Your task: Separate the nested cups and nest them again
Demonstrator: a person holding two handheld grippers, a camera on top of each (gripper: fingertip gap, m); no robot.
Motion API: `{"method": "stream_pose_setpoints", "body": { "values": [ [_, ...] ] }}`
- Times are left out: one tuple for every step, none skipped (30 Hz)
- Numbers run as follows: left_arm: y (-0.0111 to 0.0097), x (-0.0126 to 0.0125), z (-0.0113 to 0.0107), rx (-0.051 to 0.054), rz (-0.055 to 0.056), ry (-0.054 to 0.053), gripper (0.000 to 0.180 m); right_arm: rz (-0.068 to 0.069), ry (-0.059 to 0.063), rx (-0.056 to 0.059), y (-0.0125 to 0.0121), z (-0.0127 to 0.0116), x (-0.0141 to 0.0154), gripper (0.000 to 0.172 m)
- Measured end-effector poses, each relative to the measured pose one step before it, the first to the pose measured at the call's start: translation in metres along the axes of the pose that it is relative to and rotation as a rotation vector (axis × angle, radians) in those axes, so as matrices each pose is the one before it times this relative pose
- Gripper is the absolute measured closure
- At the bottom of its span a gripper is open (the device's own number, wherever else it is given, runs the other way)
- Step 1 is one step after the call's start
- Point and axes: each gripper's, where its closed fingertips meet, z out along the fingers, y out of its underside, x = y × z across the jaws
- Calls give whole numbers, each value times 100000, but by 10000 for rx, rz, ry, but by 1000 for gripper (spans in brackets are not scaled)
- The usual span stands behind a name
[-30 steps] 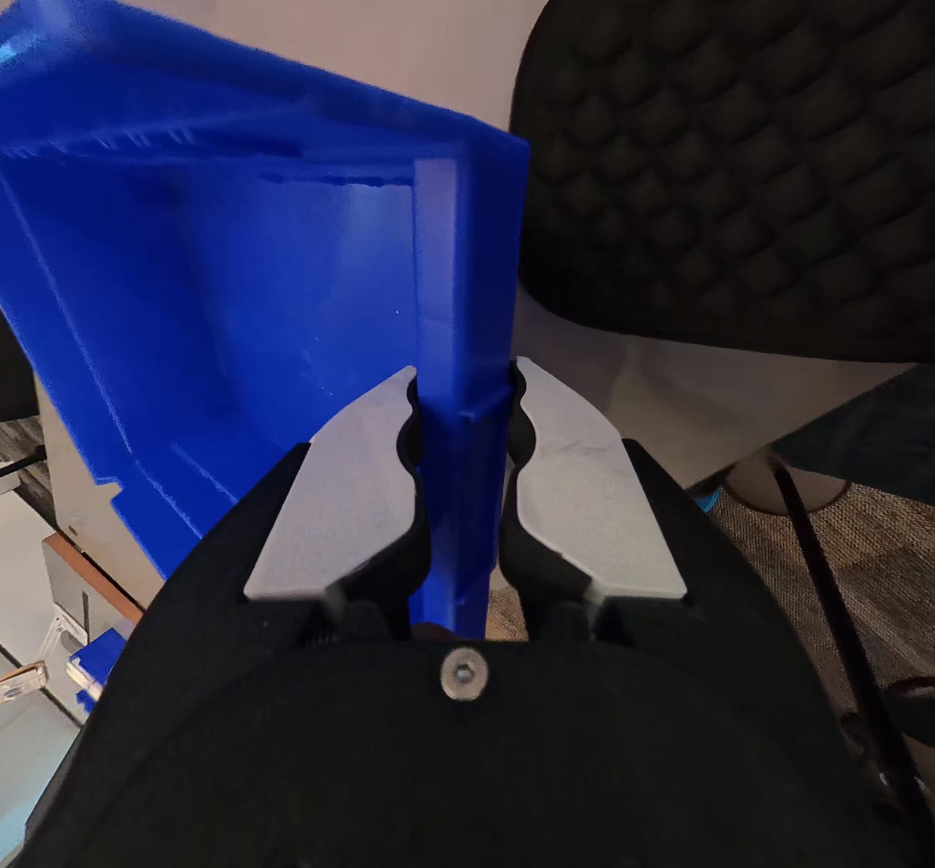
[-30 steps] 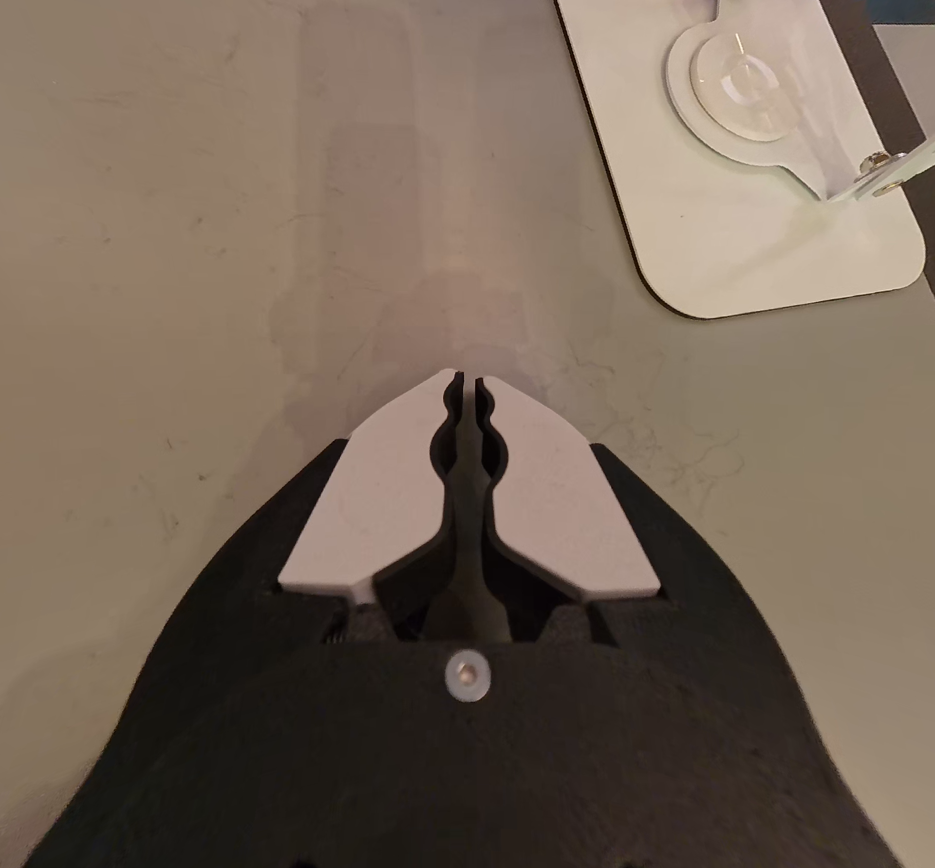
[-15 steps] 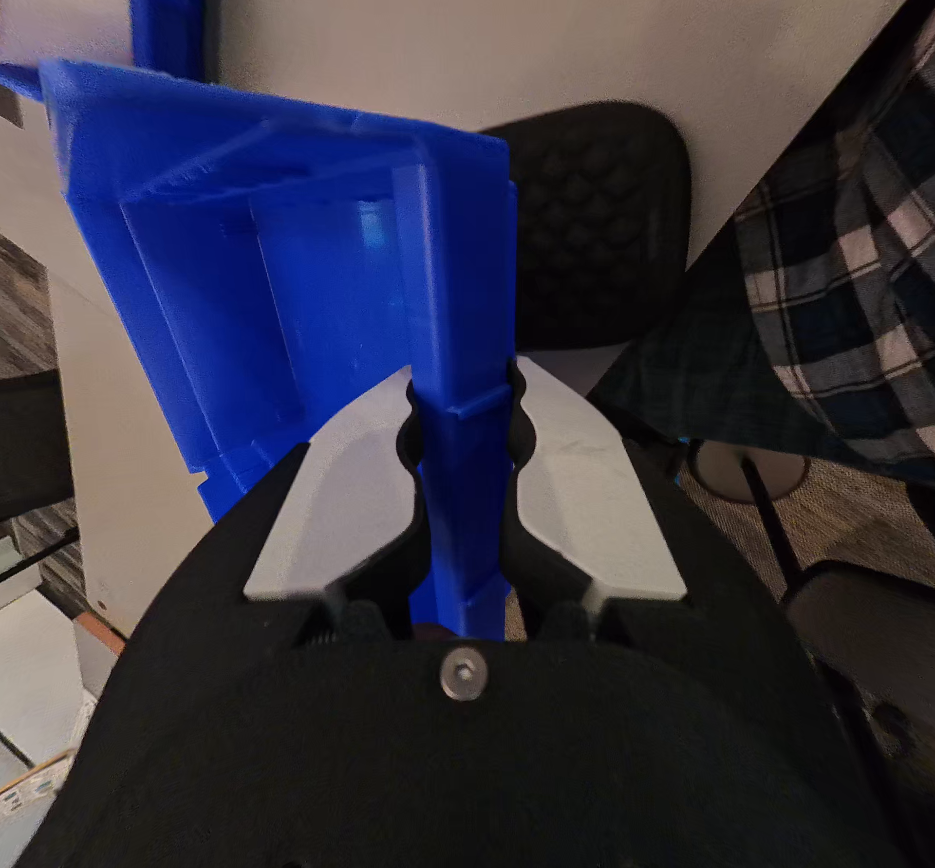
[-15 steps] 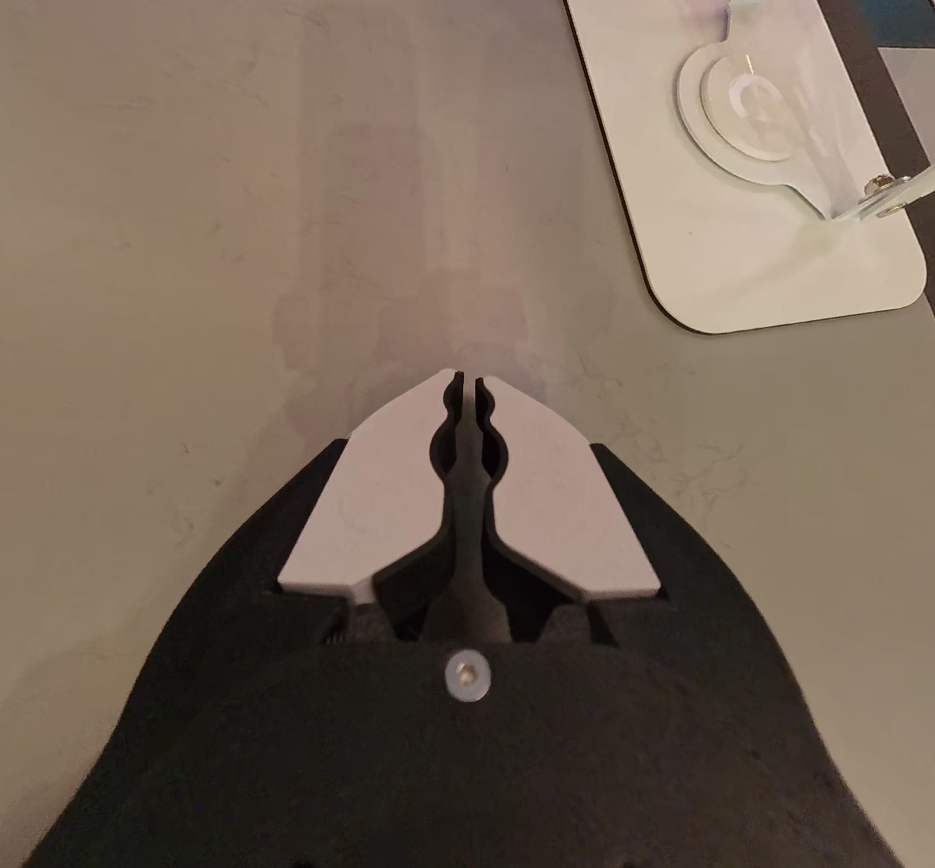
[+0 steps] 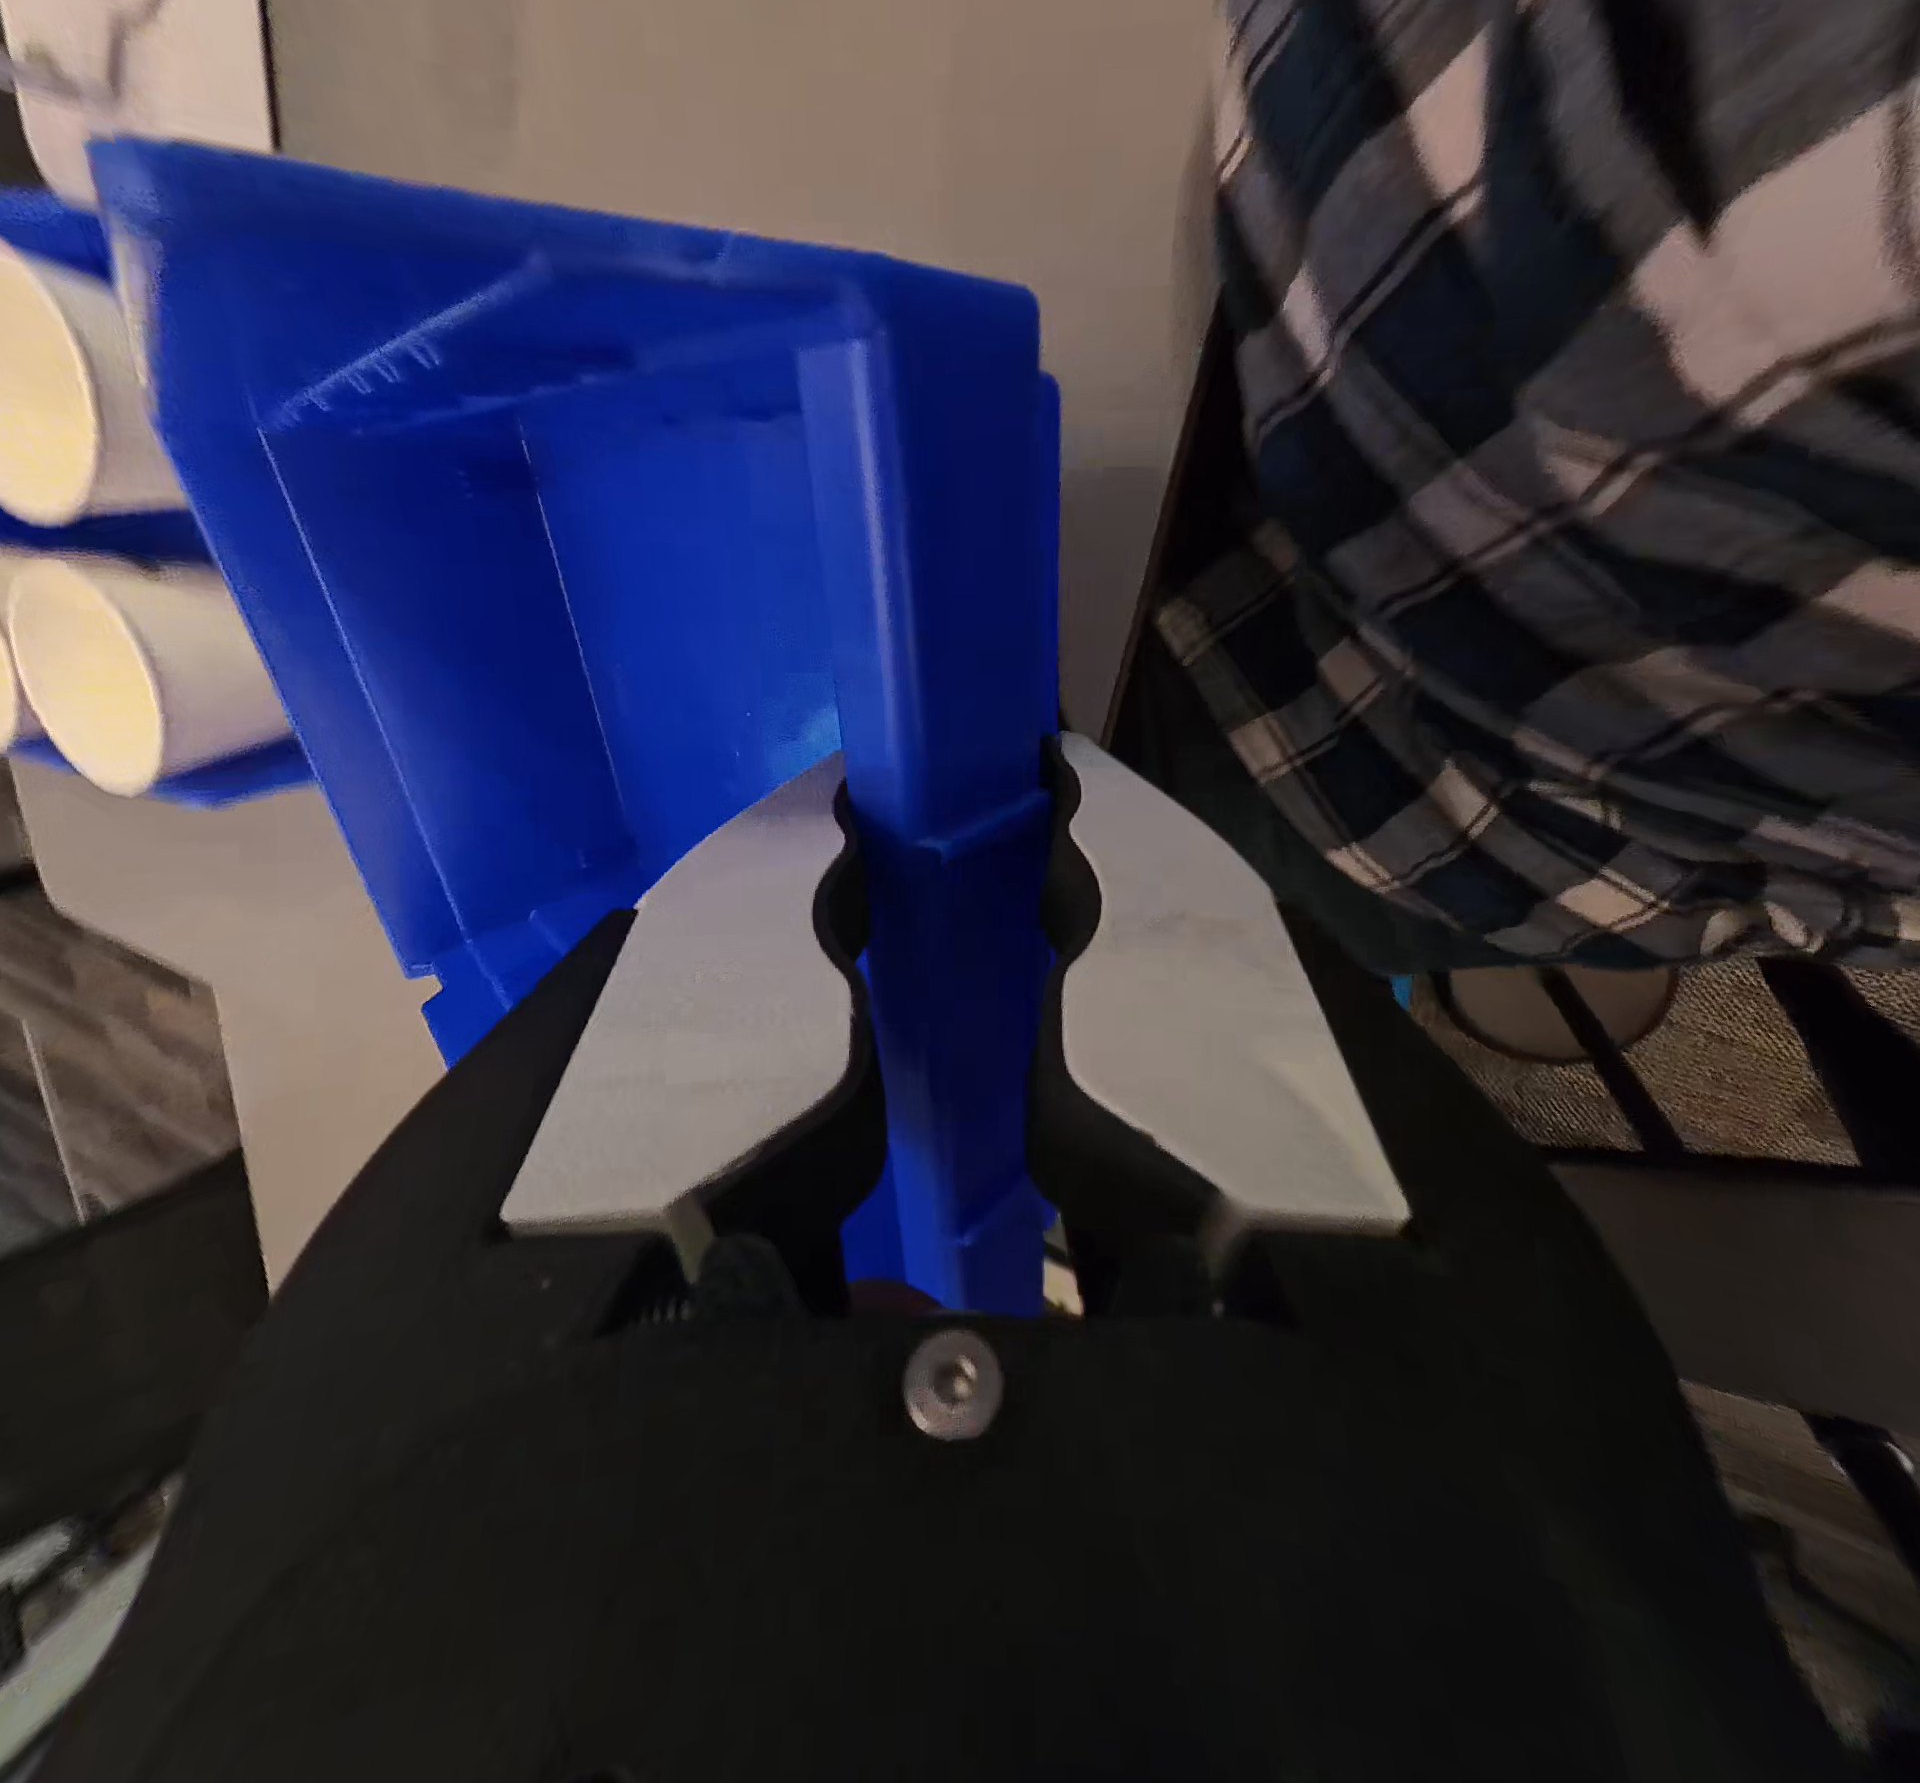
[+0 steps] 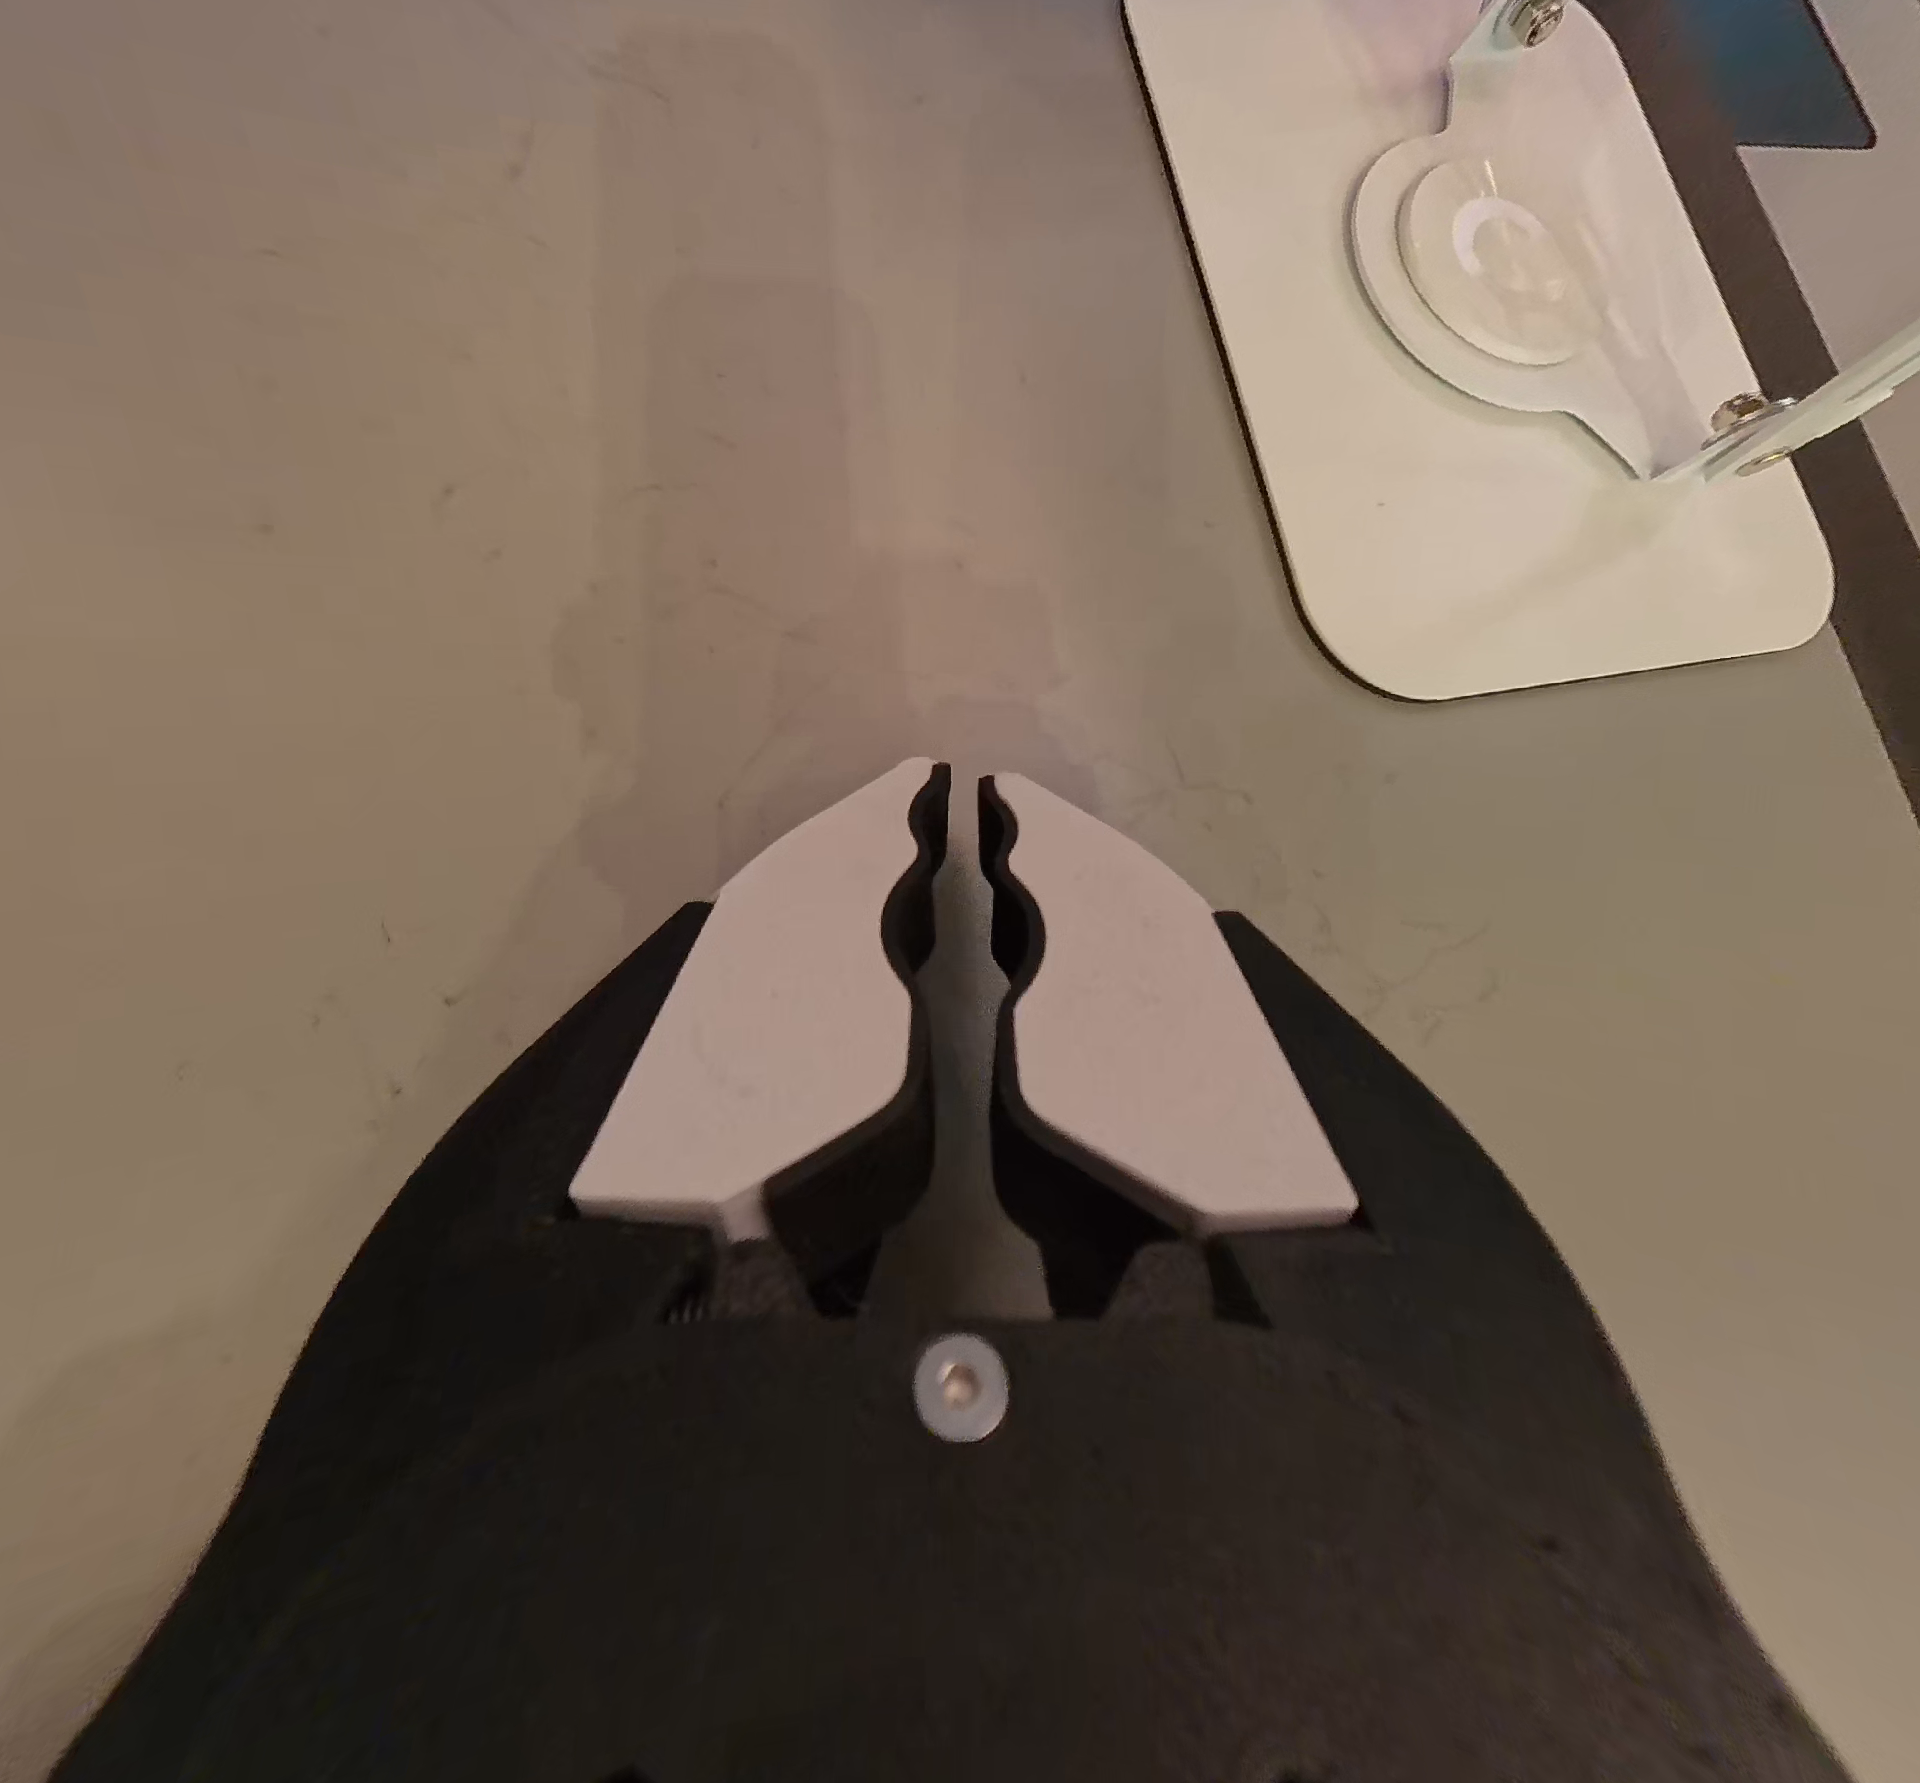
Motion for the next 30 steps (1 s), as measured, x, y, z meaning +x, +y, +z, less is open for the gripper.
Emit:
{"method": "stream_pose_setpoints", "body": {
  "values": [
    [-968,215,201,231,314,62,150,-8,35,43,-126,-87,57,167],
    [-970,162,367,232,367,80,150,-19,45,32,-98,-87,55,167],
    [-1017,97,530,267,377,101,150,-15,55,28,-93,-76,60,167],
    [-895,46,666,187,401,115,149,11,83,15,-76,-103,116,167],
    [-828,41,680,179,416,165,150,37,106,18,-74,-141,164,167],
    [-897,-17,674,254,386,184,150,38,74,63,-106,-178,140,167],
    [-839,-202,657,206,424,57,149,46,44,85,-116,-209,113,167],
    [-497,-268,661,2,389,34,149,58,33,73,-75,-193,115,167],
    [-450,-357,631,12,350,-9,149,70,34,44,-32,-184,130,167],
    [-561,-332,637,129,268,18,149,81,31,40,-30,-158,152,167],
    [-495,-254,687,105,299,24,149,90,3,83,-89,-154,120,167],
    [-257,-222,683,-80,348,1,150,114,-8,107,-143,-178,136,167],
    [-253,-231,654,-30,266,-16,150,134,15,96,-145,-188,205,167],
    [-395,-228,662,150,175,-45,150,129,35,87,-135,-209,253,166],
    [-210,-134,718,66,194,-48,150,121,32,109,-151,-231,261,166],
    [-48,-126,656,-59,279,-99,150,179,3,141,-190,-254,245,166],
    [-69,-238,531,-4,121,-111,150,257,-22,170,-233,-255,243,166],
    [-56,-253,487,40,126,-123,150,257,-17,176,-278,-272,266,165],
    [-86,-144,499,42,151,-95,150,211,-2,168,-296,-287,285,165],
    [-113,-41,505,49,147,-60,150,191,-17,179,-347,-293,227,164],
    [-143,-68,509,55,168,-108,150,203,-43,190,-386,-313,137,164],
    [-169,-37,533,79,81,-91,150,187,-104,225,-473,-315,-6,163],
    [-163,146,570,85,164,-3,150,165,-141,214,-503,-297,-116,163],
    [-113,11,569,28,167,-75,150,145,-68,120,-431,-266,-61,161],
    [-157,4,546,84,143,-73,150,98,30,29,-347,-228,49,159],
    [-137,110,537,132,170,8,150,22,12,14,-372,-198,-46,158],
    [-57,71,551,104,172,-26,150,0,-30,-25,-354,-143,-134,156],
    [-5,33,557,80,155,-44,150,30,-39,-88,-281,-63,-176,154],
    [0,-20,561,143,67,-41,150,49,-51,-154,-187,19,-222,153],
    [31,32,527,143,104,-11,150,39,-148,-210,-77,127,-370,150]
  ]
}}
